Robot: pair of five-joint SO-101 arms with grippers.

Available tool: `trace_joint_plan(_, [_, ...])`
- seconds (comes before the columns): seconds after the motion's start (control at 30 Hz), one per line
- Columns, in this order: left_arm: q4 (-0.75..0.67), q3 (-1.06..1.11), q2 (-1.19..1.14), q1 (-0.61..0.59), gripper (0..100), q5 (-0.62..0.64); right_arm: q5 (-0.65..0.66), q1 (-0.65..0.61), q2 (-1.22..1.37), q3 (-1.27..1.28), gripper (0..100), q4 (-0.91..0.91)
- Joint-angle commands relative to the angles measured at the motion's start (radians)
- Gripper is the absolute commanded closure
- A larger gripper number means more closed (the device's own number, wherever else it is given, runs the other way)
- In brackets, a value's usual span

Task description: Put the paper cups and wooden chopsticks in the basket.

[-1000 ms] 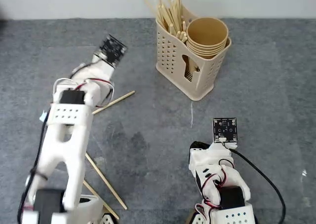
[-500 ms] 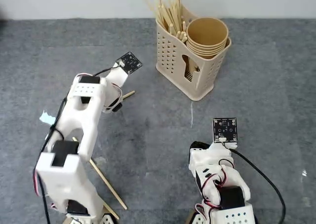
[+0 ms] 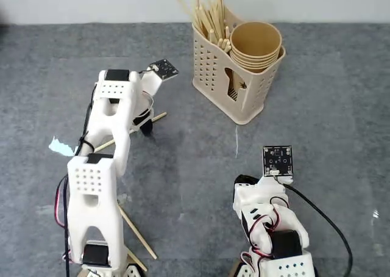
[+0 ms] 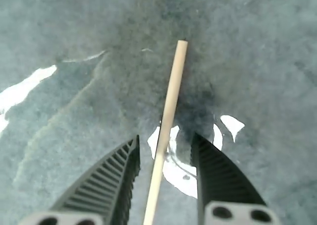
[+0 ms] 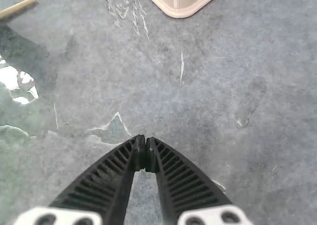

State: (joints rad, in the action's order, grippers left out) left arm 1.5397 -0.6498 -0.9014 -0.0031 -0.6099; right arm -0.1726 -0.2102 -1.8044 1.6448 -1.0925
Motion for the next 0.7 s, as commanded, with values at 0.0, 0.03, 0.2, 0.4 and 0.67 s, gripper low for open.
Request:
trace_joint_plan(0.0, [0.133,-0.213,-0.118,0.008,83,-0.009,0.000,-0.005,-0.008,-0.009,98.0,0.019])
trace_joint_plan(0.03, [0.167,-0.265,-0.152,0.008,84,-0.020,0.000,-0.005,-0.008,-0.009,98.0,0.019])
trace_joint_plan(0.2, [0.216,-0.435,-0.259,0.018,94,-0.049,0.000,-0.005,-0.008,-0.009,98.0,0.019])
trace_joint_plan(0.4, [0.216,-0.414,-0.256,0.043,99,-0.052,0.000,-0.005,-0.008,-0.009,98.0,0.018])
trace_joint_plan(0.67, [0.216,-0.410,-0.204,0.025,99,-0.049,0.000,-0.005,-0.008,-0.009,98.0,0.018])
